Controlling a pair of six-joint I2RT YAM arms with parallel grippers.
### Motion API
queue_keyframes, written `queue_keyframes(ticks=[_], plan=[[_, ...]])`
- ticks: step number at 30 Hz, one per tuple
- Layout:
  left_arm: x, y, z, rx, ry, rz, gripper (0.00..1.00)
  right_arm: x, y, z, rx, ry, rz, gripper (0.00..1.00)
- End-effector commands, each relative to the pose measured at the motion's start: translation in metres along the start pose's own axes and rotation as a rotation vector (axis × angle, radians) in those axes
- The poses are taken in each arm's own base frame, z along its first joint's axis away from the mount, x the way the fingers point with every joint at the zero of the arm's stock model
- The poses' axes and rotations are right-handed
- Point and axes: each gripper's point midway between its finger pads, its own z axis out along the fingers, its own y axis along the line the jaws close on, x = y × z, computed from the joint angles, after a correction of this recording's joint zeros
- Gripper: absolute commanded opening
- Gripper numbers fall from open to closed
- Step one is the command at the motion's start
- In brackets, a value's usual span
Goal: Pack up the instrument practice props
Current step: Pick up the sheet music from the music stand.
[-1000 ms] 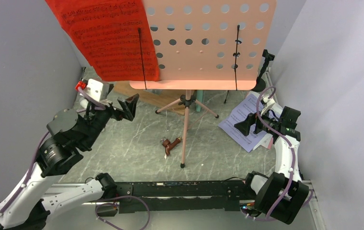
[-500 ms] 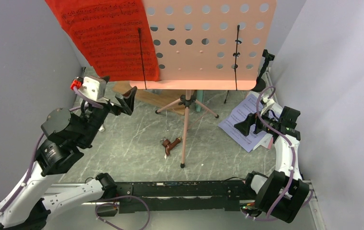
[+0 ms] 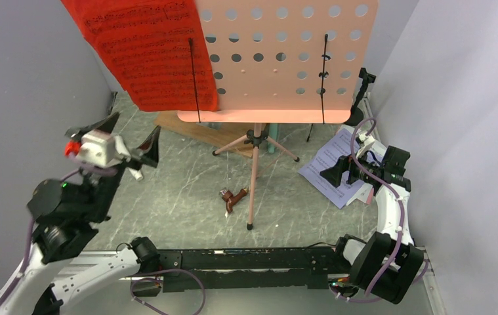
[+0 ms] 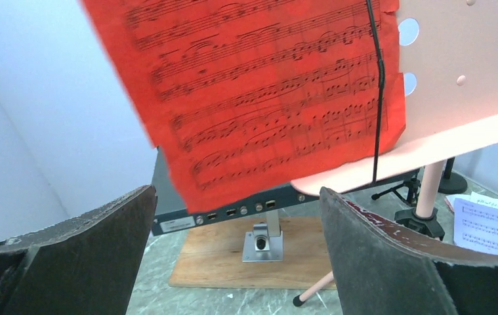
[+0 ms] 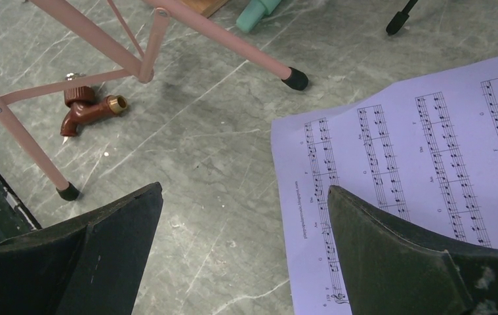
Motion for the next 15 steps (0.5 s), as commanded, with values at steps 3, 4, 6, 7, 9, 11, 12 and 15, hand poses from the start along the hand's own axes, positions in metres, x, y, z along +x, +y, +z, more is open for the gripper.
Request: queue_keyframes(ticks=[3,4,6,7,9,11,12,15], plan=[[0.034,0.013,-0.035,-0.01,0.061,0.032,0.99,-0.014,0.001,0.0,-0.034,-0.027,-0.039,0.99],[0.048,0.012,-0.038,-0.016,0.09,0.044,0.99,-0.013,0.001,0.0,-0.035,-0.025,-0.037,0.99],[0.075,0.01,-0.042,-0.035,0.146,0.074,0.99,-0.012,0.001,0.001,-0.035,-0.022,-0.037,0.99],[0.089,0.008,-0.044,-0.045,0.168,0.091,0.99,-0.012,0.001,0.001,-0.033,-0.021,-0.037,0.99],[0.109,0.006,-0.048,-0.057,0.184,0.123,0.99,-0.011,0.0,0.001,-0.032,-0.019,-0.037,0.99],[0.126,0.005,-0.052,-0.073,0.179,0.154,1.0,-0.011,0.001,0.001,-0.031,-0.019,-0.038,0.99],[0.133,0.006,-0.052,-0.087,0.175,0.17,1.0,-0.012,0.001,0.001,-0.032,-0.02,-0.038,0.99],[0.15,0.004,-0.051,-0.105,0.196,0.236,0.99,-0.012,0.002,0.001,-0.039,-0.023,-0.036,0.99]])
